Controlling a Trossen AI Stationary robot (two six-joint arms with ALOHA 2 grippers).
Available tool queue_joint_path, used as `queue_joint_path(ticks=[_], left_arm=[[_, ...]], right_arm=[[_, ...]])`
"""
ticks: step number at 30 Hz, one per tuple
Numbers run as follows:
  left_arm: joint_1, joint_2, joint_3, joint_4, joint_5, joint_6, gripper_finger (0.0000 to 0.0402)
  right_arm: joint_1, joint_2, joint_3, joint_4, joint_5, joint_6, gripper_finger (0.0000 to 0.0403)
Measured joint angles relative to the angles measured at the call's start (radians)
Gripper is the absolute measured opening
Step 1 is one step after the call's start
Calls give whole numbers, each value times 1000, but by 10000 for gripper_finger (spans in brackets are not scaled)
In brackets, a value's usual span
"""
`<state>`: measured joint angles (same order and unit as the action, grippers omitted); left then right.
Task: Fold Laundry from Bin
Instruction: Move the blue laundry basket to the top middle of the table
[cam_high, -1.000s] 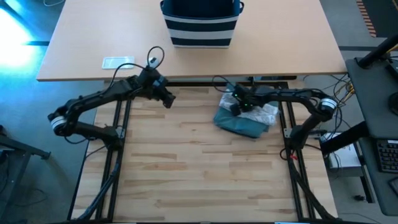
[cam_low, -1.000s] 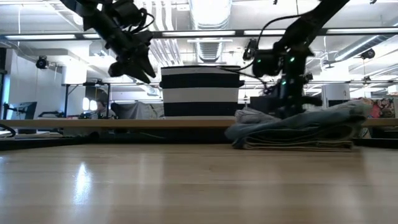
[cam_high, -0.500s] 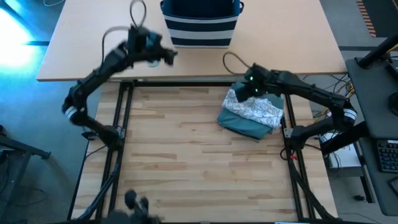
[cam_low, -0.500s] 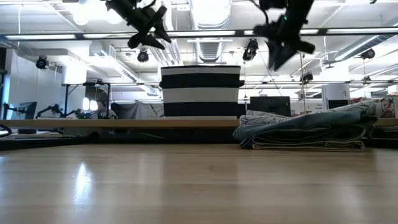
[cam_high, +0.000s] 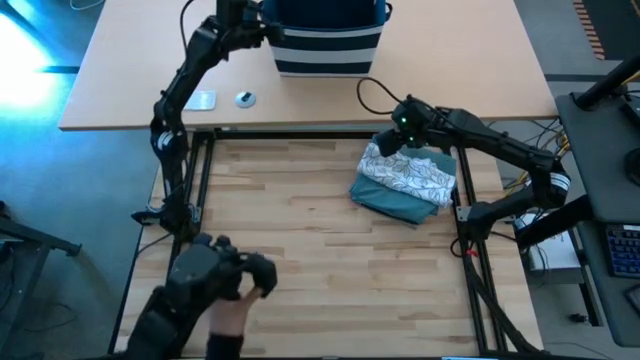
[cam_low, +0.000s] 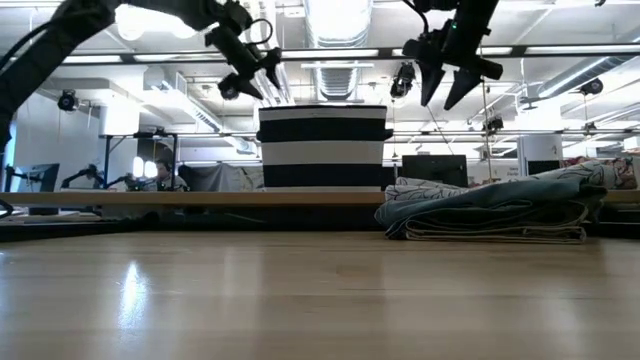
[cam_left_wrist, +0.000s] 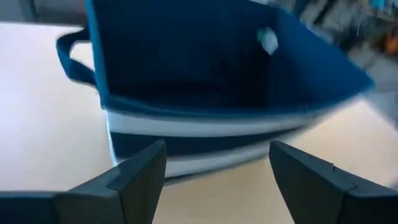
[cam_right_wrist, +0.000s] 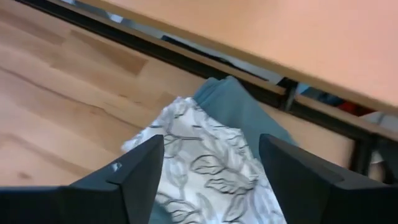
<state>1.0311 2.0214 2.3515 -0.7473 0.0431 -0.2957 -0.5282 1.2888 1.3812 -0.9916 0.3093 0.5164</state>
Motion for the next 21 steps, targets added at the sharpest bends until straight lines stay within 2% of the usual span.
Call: queue_joint_path(ticks=[3, 8, 11, 14, 17, 21], left_arm=[[13, -5, -80, 112, -45, -103, 270], [19, -4, -159, 274, -236, -171, 266], [22, -4, -188, 380, -255, -196, 265], [23, -3, -210, 427, -320, -268, 265], [49, 31, -211, 403, -274, -350, 265], [77, 101, -138, 314, -87, -423, 254]], right_arm=[[-1, 0, -13, 1, 21, -39, 268], [0, 0, -24, 11, 51, -72, 271], [0, 0, -36, 21, 68, -84, 272], [0, 0, -56, 57, 68, -97, 272], [0, 0, -74, 96, 56, -110, 272], [0, 2, -81, 115, 46, -122, 272]])
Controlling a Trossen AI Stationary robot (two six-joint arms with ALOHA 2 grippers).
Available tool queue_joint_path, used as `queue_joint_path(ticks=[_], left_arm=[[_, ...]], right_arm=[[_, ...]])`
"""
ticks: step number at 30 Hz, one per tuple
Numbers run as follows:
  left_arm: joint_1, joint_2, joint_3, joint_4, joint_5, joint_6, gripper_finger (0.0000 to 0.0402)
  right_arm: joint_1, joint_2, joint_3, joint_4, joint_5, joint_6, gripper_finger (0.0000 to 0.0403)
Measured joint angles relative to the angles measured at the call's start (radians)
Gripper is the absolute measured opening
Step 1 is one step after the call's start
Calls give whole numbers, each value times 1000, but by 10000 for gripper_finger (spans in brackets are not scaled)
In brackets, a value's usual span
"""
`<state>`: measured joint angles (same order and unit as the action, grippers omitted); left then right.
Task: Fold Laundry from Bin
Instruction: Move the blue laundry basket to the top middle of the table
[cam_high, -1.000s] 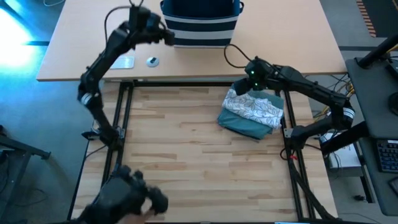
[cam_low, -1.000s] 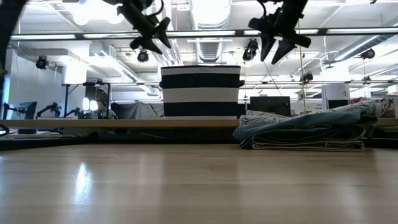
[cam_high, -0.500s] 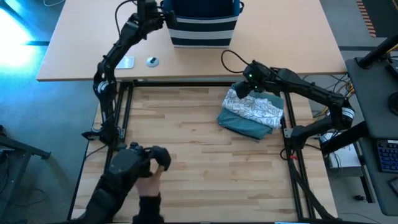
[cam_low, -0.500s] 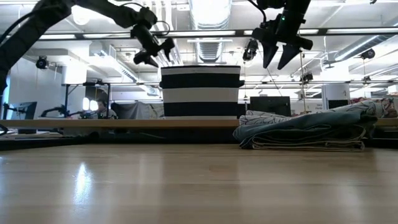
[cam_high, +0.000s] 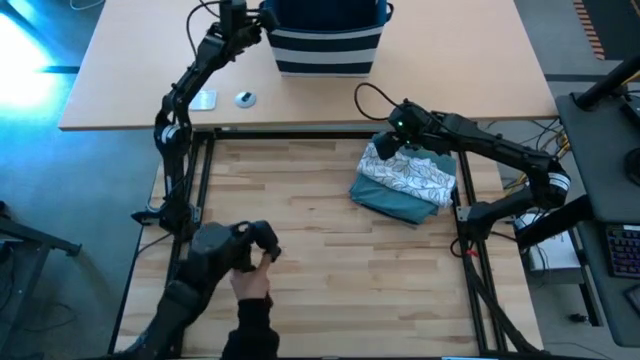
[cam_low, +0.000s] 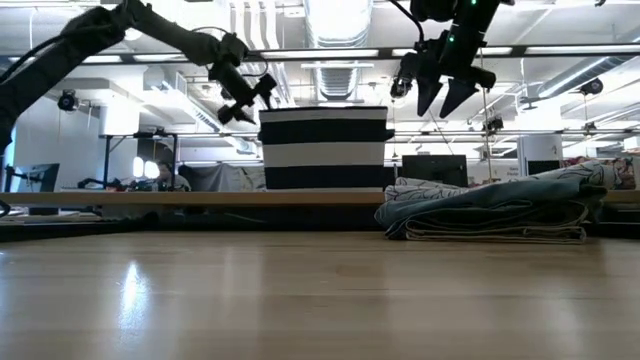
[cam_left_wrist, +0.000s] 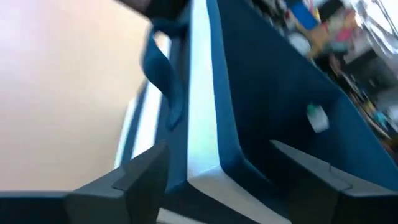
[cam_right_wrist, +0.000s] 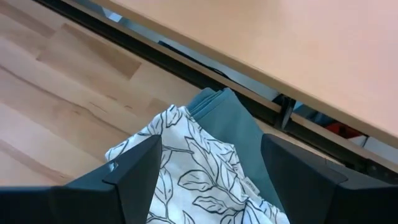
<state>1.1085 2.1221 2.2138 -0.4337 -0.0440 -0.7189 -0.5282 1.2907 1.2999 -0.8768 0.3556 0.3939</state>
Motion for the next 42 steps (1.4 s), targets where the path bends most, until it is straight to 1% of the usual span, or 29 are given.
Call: queue_joint_path(ticks=[2, 5, 6, 7, 11, 14, 17, 18, 22, 28, 30, 33, 37, 42], left_arm=[[1, 27, 60, -86, 58, 3, 237], [-25, 28, 145, -270, 53, 103, 200], [-37, 13, 145, -300, 52, 131, 186], [-48, -13, 121, -310, 53, 147, 173], [-69, -93, 99, -469, 57, 173, 128], [-68, -129, 110, -527, 10, 179, 113], [-59, -127, 108, -528, -39, 166, 116], [-59, -118, 106, -525, -51, 159, 118], [-61, -104, 104, -438, -44, 122, 132], [-72, -109, 103, -154, -94, 38, 163], [-72, -110, 84, -80, -130, 10, 176], [-66, -88, 72, -49, -155, -26, 193], [-63, -28, 69, 30, -137, -53, 215], [-58, 46, 112, 87, -130, -102, 242]], right_arm=[[0, 0, 0, 0, -16, -4, 272], [0, 0, 0, -1, -27, -18, 272], [0, 0, 0, -1, -31, -20, 272], [0, 0, 0, -1, -34, -22, 272], [-2, 1, 0, 0, -41, -51, 272], [-2, 2, -1, 14, -41, -84, 270], [-2, 2, -1, 47, -41, -120, 270], [-2, 2, -1, 53, -41, -128, 270], [-2, 2, -1, 56, -44, -160, 270], [-2, 2, -1, 42, -55, -169, 270], [-2, 2, -1, 44, -72, -169, 270], [-2, 2, -1, 45, -75, -169, 270], [-2, 2, -1, 45, -76, -170, 270], [-2, 2, -1, 43, -76, -170, 270]])
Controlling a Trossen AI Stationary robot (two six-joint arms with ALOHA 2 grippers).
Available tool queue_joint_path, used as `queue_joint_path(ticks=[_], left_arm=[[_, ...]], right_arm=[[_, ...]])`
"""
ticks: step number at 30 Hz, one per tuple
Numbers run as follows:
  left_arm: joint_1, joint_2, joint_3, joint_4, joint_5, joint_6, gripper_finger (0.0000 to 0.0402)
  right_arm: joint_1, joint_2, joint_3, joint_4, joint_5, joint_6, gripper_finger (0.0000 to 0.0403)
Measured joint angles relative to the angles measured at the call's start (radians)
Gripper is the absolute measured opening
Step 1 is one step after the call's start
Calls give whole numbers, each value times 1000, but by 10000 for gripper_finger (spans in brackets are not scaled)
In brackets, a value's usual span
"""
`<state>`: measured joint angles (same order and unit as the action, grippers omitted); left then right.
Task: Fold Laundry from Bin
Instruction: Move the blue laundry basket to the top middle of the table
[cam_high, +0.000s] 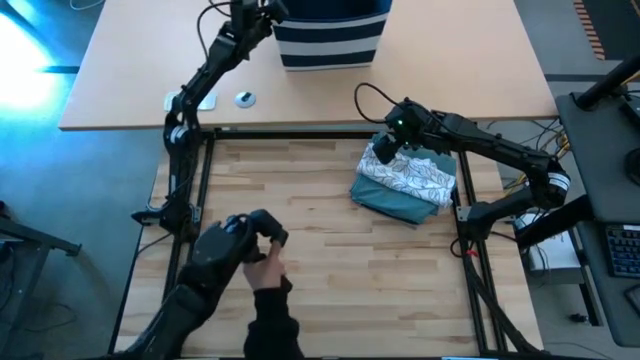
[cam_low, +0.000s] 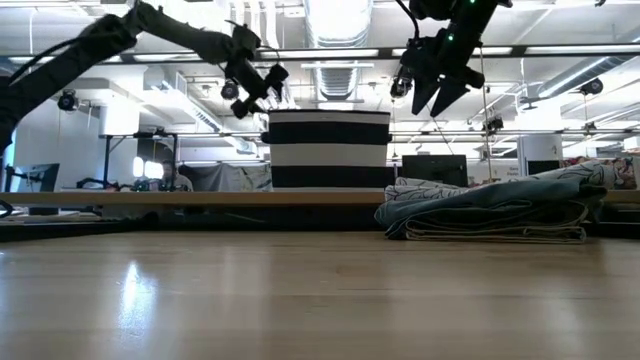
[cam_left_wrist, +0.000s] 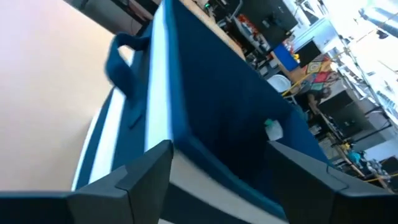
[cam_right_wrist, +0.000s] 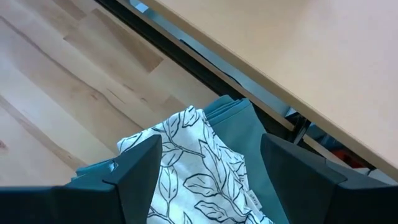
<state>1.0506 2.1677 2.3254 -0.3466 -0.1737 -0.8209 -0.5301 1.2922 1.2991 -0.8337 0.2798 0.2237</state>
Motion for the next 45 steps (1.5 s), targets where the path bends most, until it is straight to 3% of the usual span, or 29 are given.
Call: queue_joint_path(ticks=[5, 11, 20, 32, 36, 42, 45], left_arm=[[19, 57, 21, -10, 7, -33, 248], [21, 52, 25, -83, 28, -18, 226], [28, 0, 34, -352, 36, 56, 162], [39, 5, 18, -703, 17, 165, 125], [38, -12, 18, -685, 19, 192, 100], [27, -13, 18, -665, 30, 207, 11], [25, -41, 28, -671, 109, 262, 18]], right_arm=[[0, 0, 0, -2, 0, 0, 270], [0, 0, 0, -5, 1, 3, 270], [0, 40, 0, 11, 4, 1, 270], [0, 60, 0, 11, -25, 0, 270], [0, 60, 0, 39, -26, -24, 270], [0, 60, 0, 46, -26, -53, 270], [-1, 60, 0, 34, -26, -53, 270]])
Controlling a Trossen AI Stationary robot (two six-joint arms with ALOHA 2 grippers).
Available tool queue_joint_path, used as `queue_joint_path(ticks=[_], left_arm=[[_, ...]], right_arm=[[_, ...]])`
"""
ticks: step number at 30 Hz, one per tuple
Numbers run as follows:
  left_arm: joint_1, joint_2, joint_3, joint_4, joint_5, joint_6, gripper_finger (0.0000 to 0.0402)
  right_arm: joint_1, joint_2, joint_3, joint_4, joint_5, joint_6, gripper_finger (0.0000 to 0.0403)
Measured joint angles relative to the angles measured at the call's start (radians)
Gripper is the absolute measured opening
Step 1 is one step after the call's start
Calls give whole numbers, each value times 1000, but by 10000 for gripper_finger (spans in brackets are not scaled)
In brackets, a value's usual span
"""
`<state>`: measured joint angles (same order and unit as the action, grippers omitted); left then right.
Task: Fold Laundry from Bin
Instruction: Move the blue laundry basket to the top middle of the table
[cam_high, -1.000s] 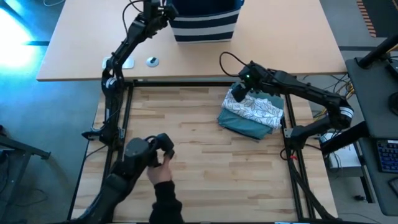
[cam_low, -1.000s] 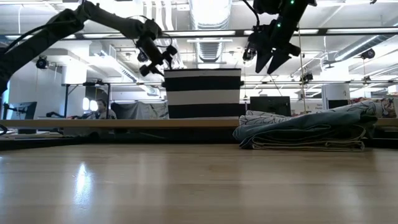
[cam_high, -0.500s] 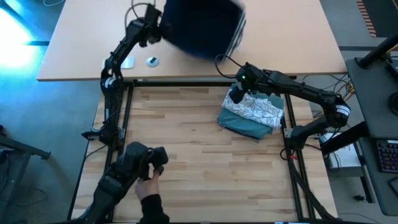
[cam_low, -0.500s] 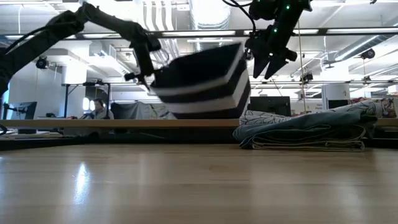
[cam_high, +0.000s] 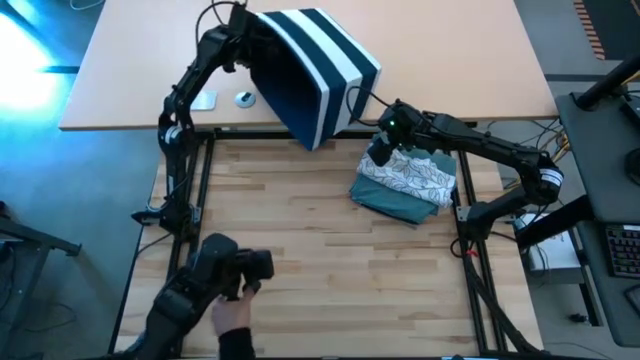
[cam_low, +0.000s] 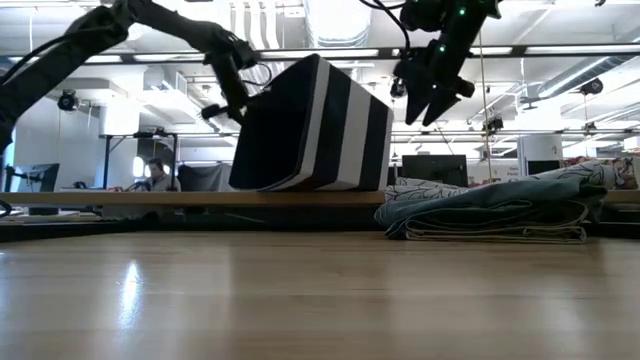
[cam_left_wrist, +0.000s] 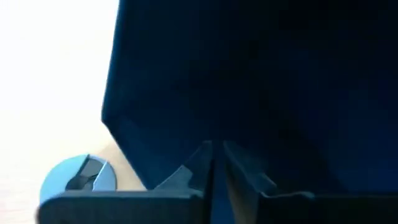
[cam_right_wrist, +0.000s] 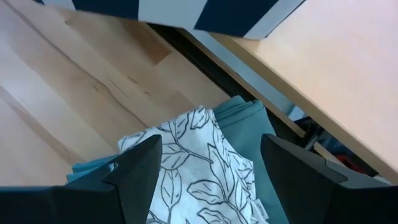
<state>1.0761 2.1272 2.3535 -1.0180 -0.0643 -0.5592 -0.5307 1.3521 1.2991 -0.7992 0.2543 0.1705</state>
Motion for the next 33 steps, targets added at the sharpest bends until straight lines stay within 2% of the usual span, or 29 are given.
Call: queue_joint_path(ticks=[5, 9, 15, 20, 24, 29, 31, 33], left_arm=[[-13, -64, -2, -140, 25, 84, 70], [-25, -143, -5, -205, 40, 65, 113], [-89, -242, -5, -59, 65, -127, 176], [-167, -224, -7, 63, 68, -261, 216], [-222, -184, -7, 141, 73, -333, 231], [-244, -115, -7, 296, 76, -396, 231], [-244, -86, -7, 317, 89, -397, 223], [-249, -65, -7, 295, 97, -374, 198]], right_arm=[[0, 0, 0, -8, 0, -25, 270], [-7, -1, 0, -1, 0, -26, 270], [-27, -1, 0, 33, 0, -22, 270], [-29, -1, 0, 58, 0, -7, 270], [-28, -1, 0, 55, 0, -7, 270], [-28, -1, 0, 54, 0, -8, 270], [-28, -1, 0, 53, 0, -19, 270], [-28, -3, 0, 48, 0, -29, 270]])
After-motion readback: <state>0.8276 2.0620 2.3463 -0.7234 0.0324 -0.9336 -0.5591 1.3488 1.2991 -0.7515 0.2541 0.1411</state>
